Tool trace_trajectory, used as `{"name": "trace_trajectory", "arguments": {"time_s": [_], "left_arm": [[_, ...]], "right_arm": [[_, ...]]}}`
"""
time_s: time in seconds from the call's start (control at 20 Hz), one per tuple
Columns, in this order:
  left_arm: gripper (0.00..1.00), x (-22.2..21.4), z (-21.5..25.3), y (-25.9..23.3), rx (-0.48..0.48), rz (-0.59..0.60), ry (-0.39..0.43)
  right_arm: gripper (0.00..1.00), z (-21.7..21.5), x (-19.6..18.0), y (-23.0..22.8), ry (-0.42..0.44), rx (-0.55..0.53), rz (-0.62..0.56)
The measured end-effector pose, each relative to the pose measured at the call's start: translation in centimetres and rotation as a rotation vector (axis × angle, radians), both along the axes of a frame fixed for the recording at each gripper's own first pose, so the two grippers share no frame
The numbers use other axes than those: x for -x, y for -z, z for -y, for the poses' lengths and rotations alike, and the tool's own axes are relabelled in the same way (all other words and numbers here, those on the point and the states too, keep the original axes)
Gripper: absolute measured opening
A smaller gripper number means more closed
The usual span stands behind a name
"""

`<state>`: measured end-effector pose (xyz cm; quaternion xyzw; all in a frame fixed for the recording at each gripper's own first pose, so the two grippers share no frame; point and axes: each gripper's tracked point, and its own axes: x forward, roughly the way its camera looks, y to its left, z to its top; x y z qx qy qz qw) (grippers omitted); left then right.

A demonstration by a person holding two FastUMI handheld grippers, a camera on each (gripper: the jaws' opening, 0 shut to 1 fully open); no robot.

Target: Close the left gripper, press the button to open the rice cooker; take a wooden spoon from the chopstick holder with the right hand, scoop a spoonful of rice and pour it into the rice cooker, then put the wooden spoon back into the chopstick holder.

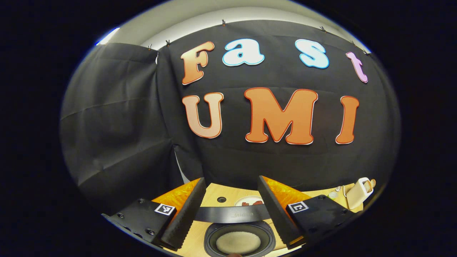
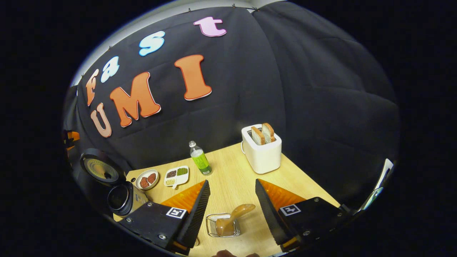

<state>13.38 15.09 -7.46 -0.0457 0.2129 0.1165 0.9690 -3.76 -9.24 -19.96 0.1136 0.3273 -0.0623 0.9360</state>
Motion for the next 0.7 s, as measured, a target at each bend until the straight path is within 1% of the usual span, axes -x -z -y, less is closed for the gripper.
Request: {"name": "trace_trajectory", "arguments": {"time_s": [0.05, 0.1, 0.15, 0.2, 0.25, 0.3, 0.4, 0.45, 0.5, 0.6, 0.65, 0.7], "left_arm": [[0.93, -0.6, 0.4, 1.1, 0.019, -0.033, 0.008], [0.93, -0.7, 0.4, 2.4, 0.037, -0.073, -0.003], [0.94, -0.7, 0.9, 3.9, 0.075, -0.111, -0.001], [0.96, -0.6, 1.5, 5.1, 0.127, -0.138, -0.001], [0.99, -0.5, 1.5, 6.2, 0.138, -0.170, -0.008], [0.96, -0.2, 1.4, 7.1, 0.140, -0.215, -0.013], [0.96, 1.0, 1.3, 8.2, 0.116, -0.275, -0.011], [1.00, 1.5, 1.5, 8.2, 0.116, -0.292, -0.002], [0.95, 2.1, 2.0, 8.6, 0.130, -0.322, 0.004], [0.95, 3.5, 2.4, 9.7, 0.156, -0.394, 0.007], [0.95, 4.3, 3.1, 10.4, 0.173, -0.431, 0.028], [0.98, 5.4, 4.2, 11.5, 0.194, -0.484, 0.044]], "right_arm": [[0.80, -0.2, -0.2, -0.5, -0.006, 0.007, 0.013], [0.80, -0.3, -0.4, -0.8, -0.013, 0.012, 0.025], [0.80, -0.5, -0.5, -0.9, -0.018, 0.018, 0.032], [0.80, -0.5, -0.4, -0.8, -0.022, 0.022, 0.029], [0.80, -0.7, -0.2, -0.5, -0.025, 0.025, 0.021], [0.80, -0.9, 0.1, -0.4, -0.031, 0.025, 0.017], [0.80, -0.9, 0.4, -0.1, -0.041, 0.039, 0.014], [0.80, -0.8, 0.4, 0.1, -0.044, 0.047, 0.010], [0.80, -0.8, 0.5, 0.1, -0.046, 0.051, 0.008], [0.80, -1.3, 0.4, 0.2, -0.056, 0.046, 0.008], [0.80, -1.6, 0.3, 0.2, -0.064, 0.044, 0.008], [0.80, -1.9, 0.2, 0.2, -0.069, 0.045, 0.010]]}}
